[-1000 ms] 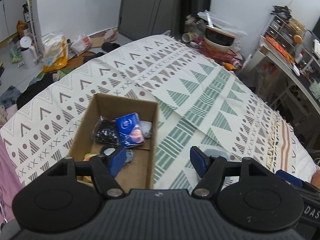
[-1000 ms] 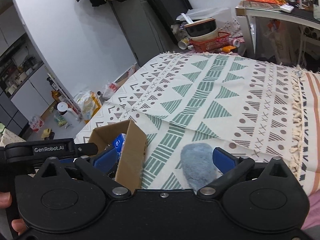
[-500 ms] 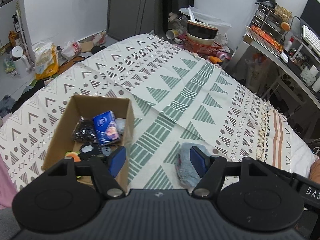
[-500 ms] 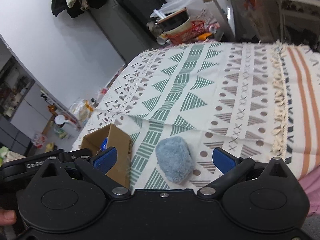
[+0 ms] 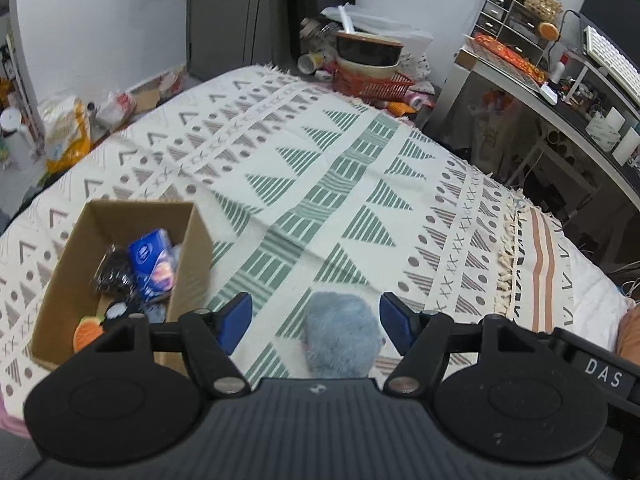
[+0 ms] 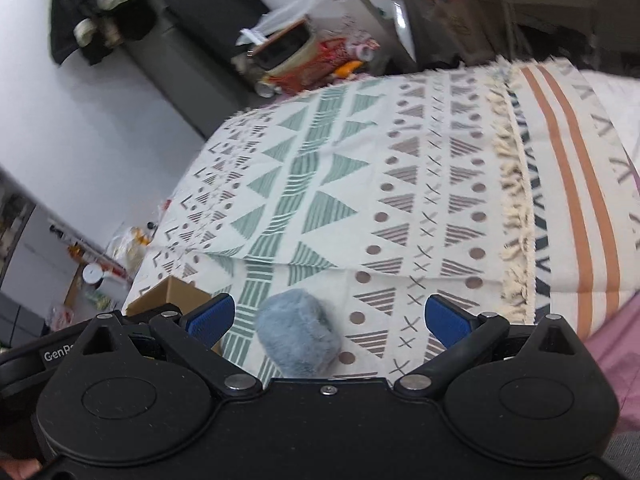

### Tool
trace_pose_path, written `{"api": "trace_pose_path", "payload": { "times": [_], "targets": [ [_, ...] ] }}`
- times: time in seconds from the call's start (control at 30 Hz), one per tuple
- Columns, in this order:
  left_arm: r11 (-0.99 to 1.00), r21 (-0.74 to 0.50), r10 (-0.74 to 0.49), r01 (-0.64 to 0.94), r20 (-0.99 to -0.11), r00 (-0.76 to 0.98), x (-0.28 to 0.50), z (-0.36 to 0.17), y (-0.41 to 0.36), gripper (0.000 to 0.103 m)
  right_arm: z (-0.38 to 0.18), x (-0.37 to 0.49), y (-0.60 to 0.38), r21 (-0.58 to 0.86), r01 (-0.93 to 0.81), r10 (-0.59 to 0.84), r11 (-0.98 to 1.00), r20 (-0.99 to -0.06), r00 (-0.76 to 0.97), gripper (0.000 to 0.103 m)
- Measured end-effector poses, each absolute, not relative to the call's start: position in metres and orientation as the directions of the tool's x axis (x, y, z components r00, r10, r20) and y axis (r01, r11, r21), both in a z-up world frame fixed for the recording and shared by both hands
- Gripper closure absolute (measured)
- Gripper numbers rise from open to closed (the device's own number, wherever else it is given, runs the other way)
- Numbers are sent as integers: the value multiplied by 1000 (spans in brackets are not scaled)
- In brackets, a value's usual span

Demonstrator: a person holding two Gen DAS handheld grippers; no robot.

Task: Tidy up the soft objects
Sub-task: 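Move both grippers to the grey-blue fuzzy pad on the bedspread, then grasp the fuzzy pad with the left gripper while the right grasps the plush toy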

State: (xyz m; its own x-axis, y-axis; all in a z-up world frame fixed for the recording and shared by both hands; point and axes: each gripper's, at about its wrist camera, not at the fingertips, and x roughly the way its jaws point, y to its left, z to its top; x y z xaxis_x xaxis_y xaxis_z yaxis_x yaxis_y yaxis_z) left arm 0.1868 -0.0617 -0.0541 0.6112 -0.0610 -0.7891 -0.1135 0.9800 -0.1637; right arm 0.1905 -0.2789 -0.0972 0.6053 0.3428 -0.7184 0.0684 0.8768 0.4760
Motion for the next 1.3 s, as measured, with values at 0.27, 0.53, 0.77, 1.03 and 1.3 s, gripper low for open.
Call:
{"api": "trace_pose_path", "payload": {
  "times": [0.27, 0.53, 0.77, 1.03, 1.3],
  "targets": [
    [971, -214, -119, -106, -818, 562, 211, -78, -85, 38, -122, 201, -295, 535, 160, 368, 829, -739, 565, 5],
    [961, -252, -160, -112, -840, 519, 229, -104, -99, 50, -151, 212, -314, 557, 281, 359, 782, -770, 527, 11],
    [963, -240, -159, -119, -869, 469, 243, -131, -114, 51, -169, 219, -324, 560, 347, 358, 753, -789, 499, 18],
    [977, -192, -128, -94, -878, 461, 251, -144, -115, 51, -185, 235, -318, 548, 355, 365, 757, -806, 465, 18],
    [980, -160, -92, -115, -889, 448, 254, -146, -90, 51, -189, 246, -297, 548, 309, 388, 777, -804, 449, 18]
  ]
}}
